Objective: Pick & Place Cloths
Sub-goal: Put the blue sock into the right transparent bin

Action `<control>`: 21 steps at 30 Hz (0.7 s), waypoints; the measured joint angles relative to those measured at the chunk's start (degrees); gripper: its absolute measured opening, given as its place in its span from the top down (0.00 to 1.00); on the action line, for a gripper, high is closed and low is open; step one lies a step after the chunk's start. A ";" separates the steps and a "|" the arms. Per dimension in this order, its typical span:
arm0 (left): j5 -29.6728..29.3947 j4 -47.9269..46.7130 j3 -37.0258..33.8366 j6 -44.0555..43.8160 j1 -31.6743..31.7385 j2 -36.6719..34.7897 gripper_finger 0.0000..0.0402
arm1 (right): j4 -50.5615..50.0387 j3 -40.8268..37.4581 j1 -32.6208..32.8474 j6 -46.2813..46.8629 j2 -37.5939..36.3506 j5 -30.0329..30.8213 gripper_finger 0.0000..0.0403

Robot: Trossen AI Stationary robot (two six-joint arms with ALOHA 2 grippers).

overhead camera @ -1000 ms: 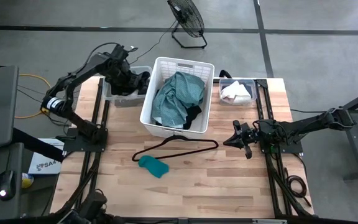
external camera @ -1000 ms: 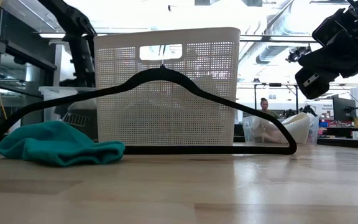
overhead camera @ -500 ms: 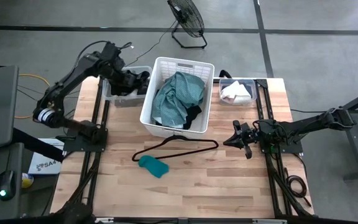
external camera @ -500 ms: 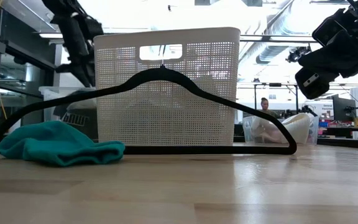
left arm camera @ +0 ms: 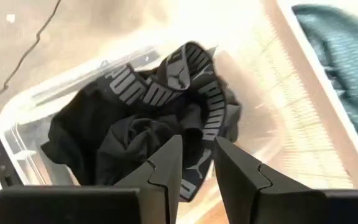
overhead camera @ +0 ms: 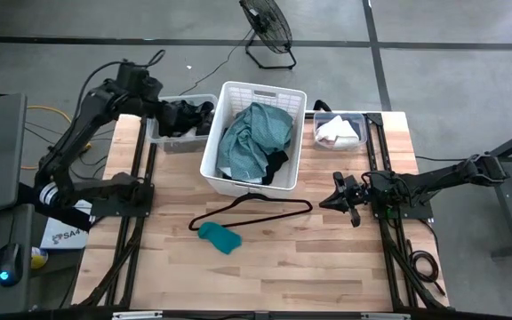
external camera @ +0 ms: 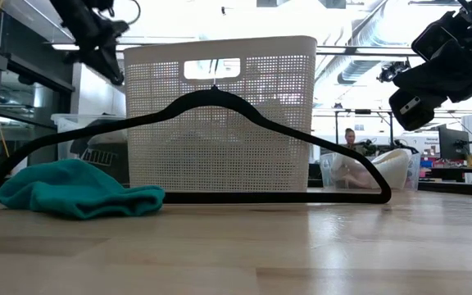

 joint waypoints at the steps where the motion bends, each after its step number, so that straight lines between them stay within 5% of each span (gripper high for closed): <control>1: 0.46 0.04 0.02 0.17 0.00 -0.96 0.77 | 0.00 0.01 0.00 -0.01 0.01 0.01 0.99; 9: 7.59 0.08 0.02 1.02 -3.13 -7.86 0.77 | 0.00 -0.01 0.00 -0.01 0.01 -0.01 0.99; 21: 2.99 0.05 0.01 -3.13 -31.57 -10.06 0.77 | 0.00 0.00 0.02 0.00 -0.01 -0.01 0.99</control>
